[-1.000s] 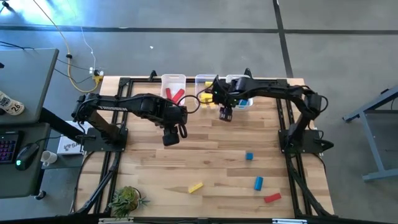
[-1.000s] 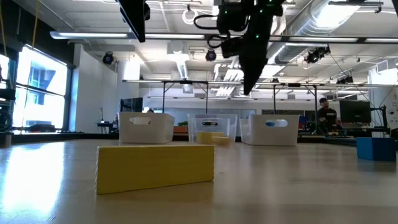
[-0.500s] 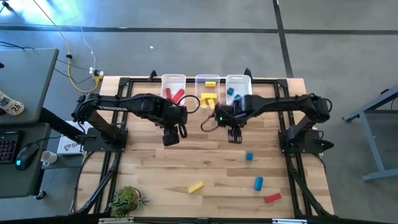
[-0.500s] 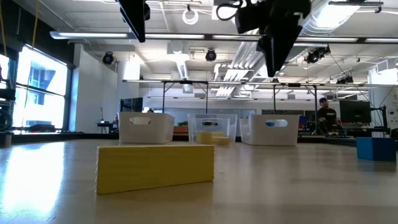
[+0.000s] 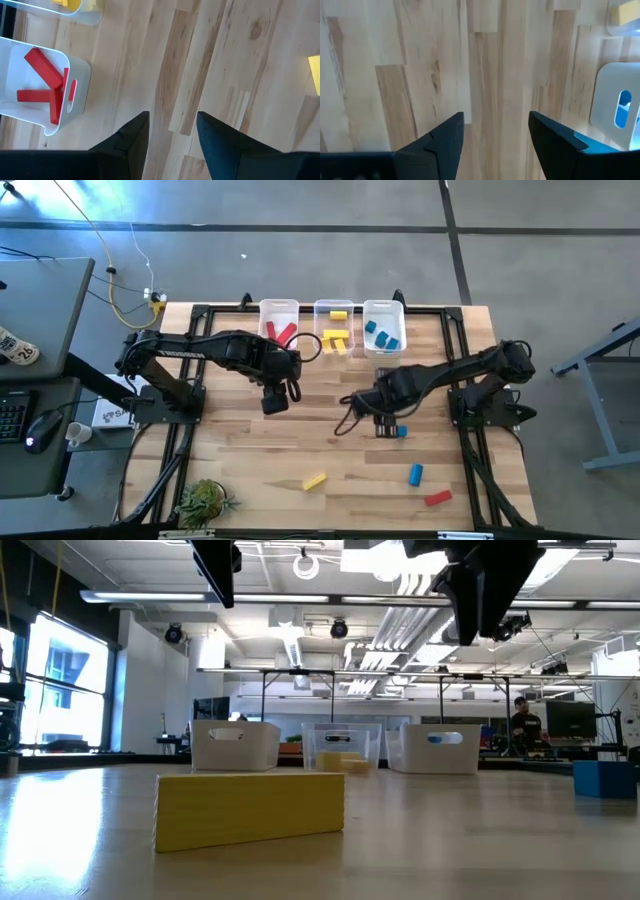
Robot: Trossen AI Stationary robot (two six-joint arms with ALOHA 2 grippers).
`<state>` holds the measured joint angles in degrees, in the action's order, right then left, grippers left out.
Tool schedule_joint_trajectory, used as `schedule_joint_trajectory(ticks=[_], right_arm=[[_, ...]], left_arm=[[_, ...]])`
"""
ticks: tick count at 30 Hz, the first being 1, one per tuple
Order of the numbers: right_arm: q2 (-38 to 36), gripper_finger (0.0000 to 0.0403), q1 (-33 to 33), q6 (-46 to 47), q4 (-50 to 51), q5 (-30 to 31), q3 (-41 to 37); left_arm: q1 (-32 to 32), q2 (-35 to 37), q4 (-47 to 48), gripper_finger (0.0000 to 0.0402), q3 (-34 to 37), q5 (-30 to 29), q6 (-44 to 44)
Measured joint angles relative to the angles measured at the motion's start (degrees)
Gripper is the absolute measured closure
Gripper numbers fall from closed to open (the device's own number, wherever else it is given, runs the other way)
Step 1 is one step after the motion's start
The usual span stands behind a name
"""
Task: Sort & place blocks by color
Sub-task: Put the blue block into the right white bin
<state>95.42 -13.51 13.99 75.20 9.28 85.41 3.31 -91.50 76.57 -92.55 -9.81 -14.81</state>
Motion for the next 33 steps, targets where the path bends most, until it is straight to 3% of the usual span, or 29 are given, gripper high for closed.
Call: schedule_joint_trajectory(ticks=[6,12,25,33], right_arm=[[0.0,0.0194,-2.8,1.6,0.3,1.9,-1.2],[-0.3,0.0194,-4.8,3.0,-2.0,1.7,-10.9],[-0.3,0.0194,-7.8,2.6,-12.5,-9.2,-23.7],[-0.3,0.0194,-7.8,4.5,-18.9,-7.8,-29.1]], left_arm=[[0.0,0.0,-0.1,0.0248,0.0,0.0,0.0],[0.0,0.0,-0.1,0.0248,0.0,0.0,0.0],[0.0,0.0,-1.9,0.0248,0.0,-1.4,0.0],[0.0,0.0,-3.8,0.0248,0.0,-1.5,0.0]])
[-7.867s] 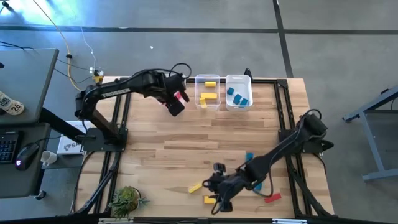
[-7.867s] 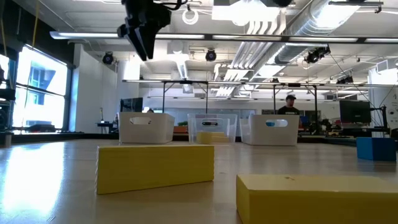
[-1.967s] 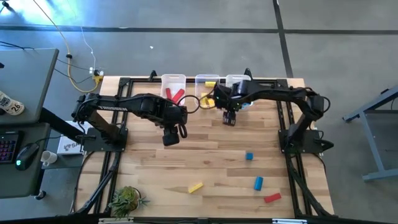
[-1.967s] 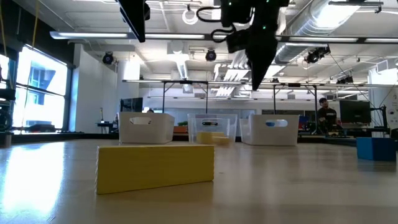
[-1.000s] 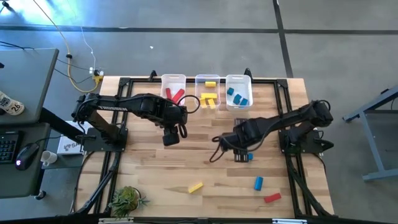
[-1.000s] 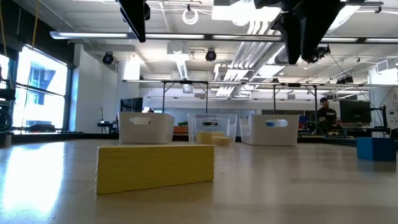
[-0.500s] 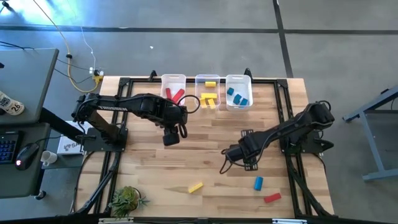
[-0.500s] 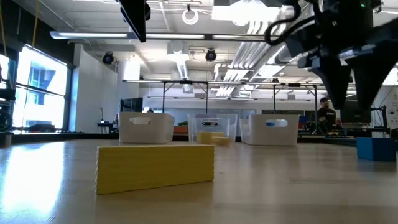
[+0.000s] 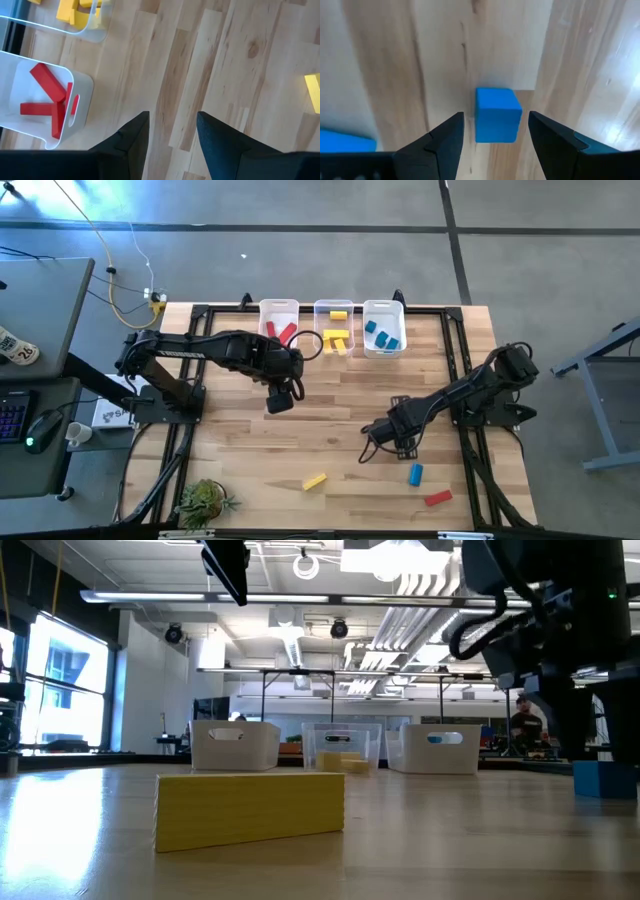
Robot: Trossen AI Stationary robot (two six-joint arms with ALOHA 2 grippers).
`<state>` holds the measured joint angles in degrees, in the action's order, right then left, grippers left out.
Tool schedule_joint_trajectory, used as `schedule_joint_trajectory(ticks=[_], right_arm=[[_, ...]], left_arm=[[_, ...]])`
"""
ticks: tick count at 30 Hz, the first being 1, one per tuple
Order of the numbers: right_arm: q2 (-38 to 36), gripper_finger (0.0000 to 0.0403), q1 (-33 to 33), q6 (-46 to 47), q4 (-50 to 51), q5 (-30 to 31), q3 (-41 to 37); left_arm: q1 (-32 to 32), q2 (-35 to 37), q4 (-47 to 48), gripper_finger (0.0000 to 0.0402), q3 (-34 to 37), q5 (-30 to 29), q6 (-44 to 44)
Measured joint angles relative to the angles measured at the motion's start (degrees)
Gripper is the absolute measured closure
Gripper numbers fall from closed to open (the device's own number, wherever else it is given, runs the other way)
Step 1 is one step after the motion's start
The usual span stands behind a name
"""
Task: Sort & place blocks by color
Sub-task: Put the blue block into the right white bin
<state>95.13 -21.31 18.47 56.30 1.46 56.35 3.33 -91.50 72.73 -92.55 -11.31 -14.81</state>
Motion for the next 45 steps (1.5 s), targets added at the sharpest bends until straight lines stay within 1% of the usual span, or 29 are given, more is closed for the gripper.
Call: schedule_joint_trajectory(ticks=[7,9,11,16,17,21,25,32,39,45], right_arm=[[0.0,0.0195,0.4,1.1,-3.6,-0.6,-2.8],[0.0,0.0202,0.4,1.2,-4.8,-0.7,-3.0],[0.0,0.0222,0.4,1.2,-5.4,-0.7,-3.0],[0.0,0.0305,0.4,0.9,-5.2,-0.8,-2.9],[0.0,0.0308,0.6,0.6,-5.2,-0.7,-2.9],[0.0,0.0307,1.4,0.4,-4.8,-0.6,-2.9],[0.0,0.0307,2.6,-0.8,-4.4,1.6,-2.7],[0.1,0.0307,8.1,-6.9,-4.3,4.7,0.0],[0.1,0.0307,15.4,-15.9,-4.0,10.6,4.6],[0.1,0.0307,22.0,-23.5,-2.9,17.2,10.8]], left_arm=[[0.0,0.0,0.0,0.0248,0.0,0.0,0.0],[0.0,0.0,0.0,0.0248,0.0,0.0,0.0],[0.0,0.0,0.0,0.0248,0.0,0.0,0.0],[0.0,0.0,0.0,0.0248,0.0,0.0,0.0],[0.0,0.0,0.0,0.0248,0.0,0.0,0.0],[0.0,0.0,0.0,0.0248,0.0,0.0,0.0],[0.0,0.0,0.0,0.0248,0.0,0.0,0.0],[0.0,0.0,0.0,0.0248,0.0,0.0,0.0],[0.0,0.0,0.0,0.0248,0.0,0.0,0.0],[0.0,0.0,0.0,0.0248,0.0,0.0,0.0]])
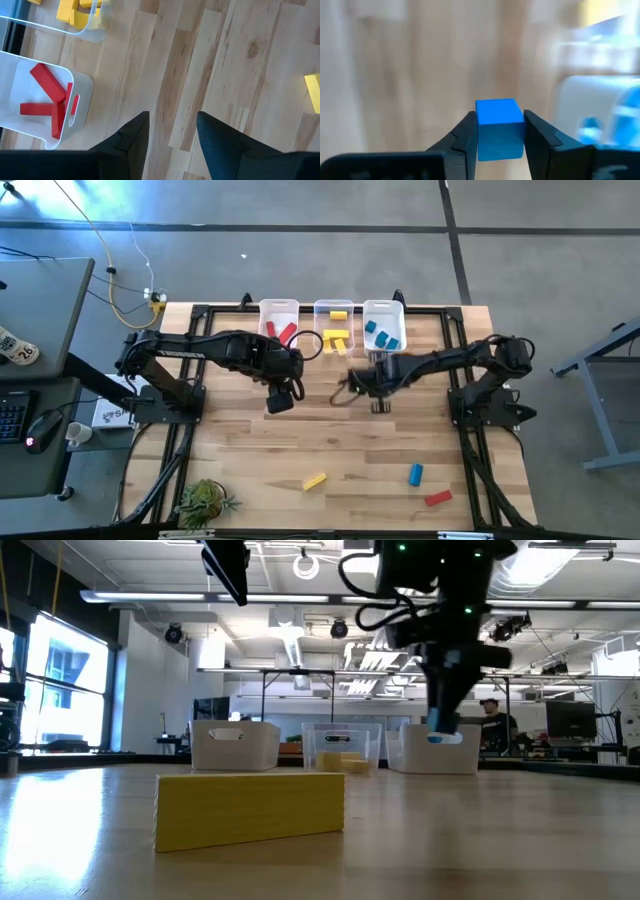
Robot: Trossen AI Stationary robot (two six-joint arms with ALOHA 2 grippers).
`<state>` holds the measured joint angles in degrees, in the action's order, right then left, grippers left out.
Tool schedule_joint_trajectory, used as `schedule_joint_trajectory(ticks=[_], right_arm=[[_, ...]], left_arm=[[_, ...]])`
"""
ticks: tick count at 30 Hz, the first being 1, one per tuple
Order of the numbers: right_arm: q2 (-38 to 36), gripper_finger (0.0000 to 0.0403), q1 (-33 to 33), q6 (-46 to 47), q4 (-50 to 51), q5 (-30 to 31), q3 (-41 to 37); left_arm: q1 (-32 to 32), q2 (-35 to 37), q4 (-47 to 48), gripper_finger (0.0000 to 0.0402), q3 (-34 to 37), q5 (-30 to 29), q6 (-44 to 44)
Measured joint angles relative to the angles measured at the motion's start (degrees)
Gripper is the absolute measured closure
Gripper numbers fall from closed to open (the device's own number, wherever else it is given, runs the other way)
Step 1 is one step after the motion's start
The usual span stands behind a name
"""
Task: Sort & place blocks by color
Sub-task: Put the blue block into the right white bin
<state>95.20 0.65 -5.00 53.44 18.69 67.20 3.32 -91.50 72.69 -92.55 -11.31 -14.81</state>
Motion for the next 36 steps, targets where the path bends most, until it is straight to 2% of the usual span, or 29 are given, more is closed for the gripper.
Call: schedule_joint_trajectory(ticks=[9,18,25,36], right_arm=[[0.0,0.0306,11.9,-4.5,0.3,4.9,7.4],[0.0,0.0302,23.1,-4.0,-1.1,3.6,5.6],[0.0,0.0296,28.8,-0.4,-2.3,2.0,4.1],[0.0,0.0207,30.9,1.6,-4.3,2.8,4.1]], left_arm=[[0.0,0.0,0.0,0.0248,0.0,0.0,0.0],[0.0,0.0,0.0,0.0248,0.0,0.0,0.0],[0.0,0.0,0.0,0.0248,0.0,0.0,0.0],[-0.5,0.0,-0.1,0.0248,0.0,1.8,0.0]])
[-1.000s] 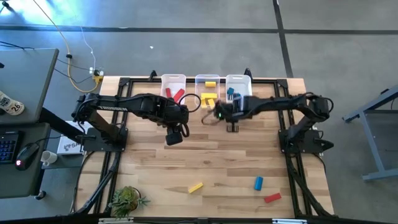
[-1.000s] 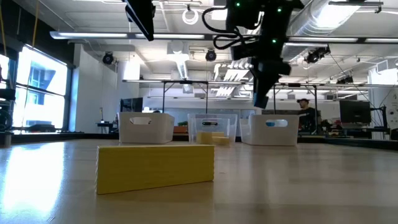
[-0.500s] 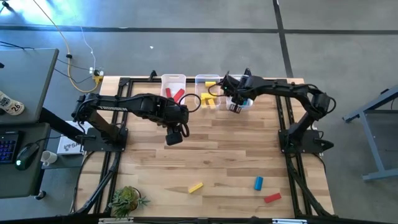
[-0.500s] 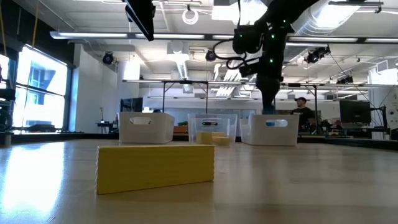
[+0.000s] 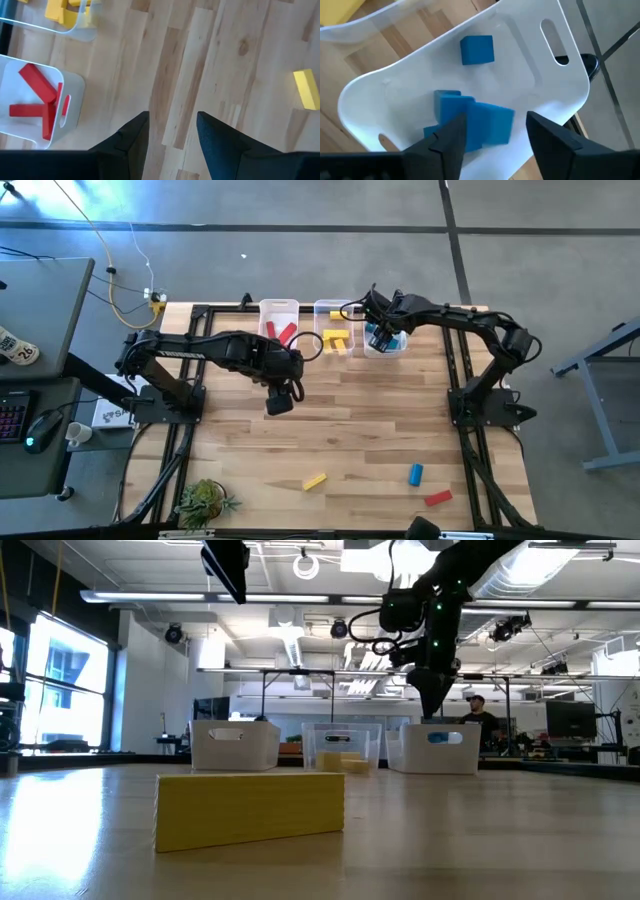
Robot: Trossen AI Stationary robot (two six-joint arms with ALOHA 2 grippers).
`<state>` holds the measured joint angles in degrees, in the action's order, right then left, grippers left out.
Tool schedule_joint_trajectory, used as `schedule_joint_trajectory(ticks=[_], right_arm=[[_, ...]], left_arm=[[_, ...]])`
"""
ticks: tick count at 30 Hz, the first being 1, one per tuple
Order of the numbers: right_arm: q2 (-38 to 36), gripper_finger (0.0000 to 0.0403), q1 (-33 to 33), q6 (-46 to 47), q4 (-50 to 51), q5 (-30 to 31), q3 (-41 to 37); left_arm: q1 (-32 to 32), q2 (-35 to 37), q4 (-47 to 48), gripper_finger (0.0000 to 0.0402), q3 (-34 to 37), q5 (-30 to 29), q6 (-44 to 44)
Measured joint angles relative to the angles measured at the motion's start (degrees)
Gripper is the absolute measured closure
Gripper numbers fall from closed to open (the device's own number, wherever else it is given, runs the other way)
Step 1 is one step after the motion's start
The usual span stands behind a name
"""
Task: Sort & place blocks by color
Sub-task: Put the blue block into the right white bin, then put the yellow block into the transparent bin
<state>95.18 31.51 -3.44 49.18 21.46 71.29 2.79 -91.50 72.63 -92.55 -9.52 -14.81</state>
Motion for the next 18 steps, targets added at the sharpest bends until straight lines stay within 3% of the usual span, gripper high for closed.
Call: schedule_joint_trajectory(ticks=[12,18], right_arm=[[0.0,0.0192,0.0,0.5,-0.5,0.0,0.0],[0.0,0.0192,0.0,2.4,-0.1,-1.2,0.0]], left_arm=[[-6.1,0.0,-1.1,0.0248,0.0,-0.2,-11.0],[-10.8,-0.4,-4.0,0.0248,0.0,-5.3,-19.7]])
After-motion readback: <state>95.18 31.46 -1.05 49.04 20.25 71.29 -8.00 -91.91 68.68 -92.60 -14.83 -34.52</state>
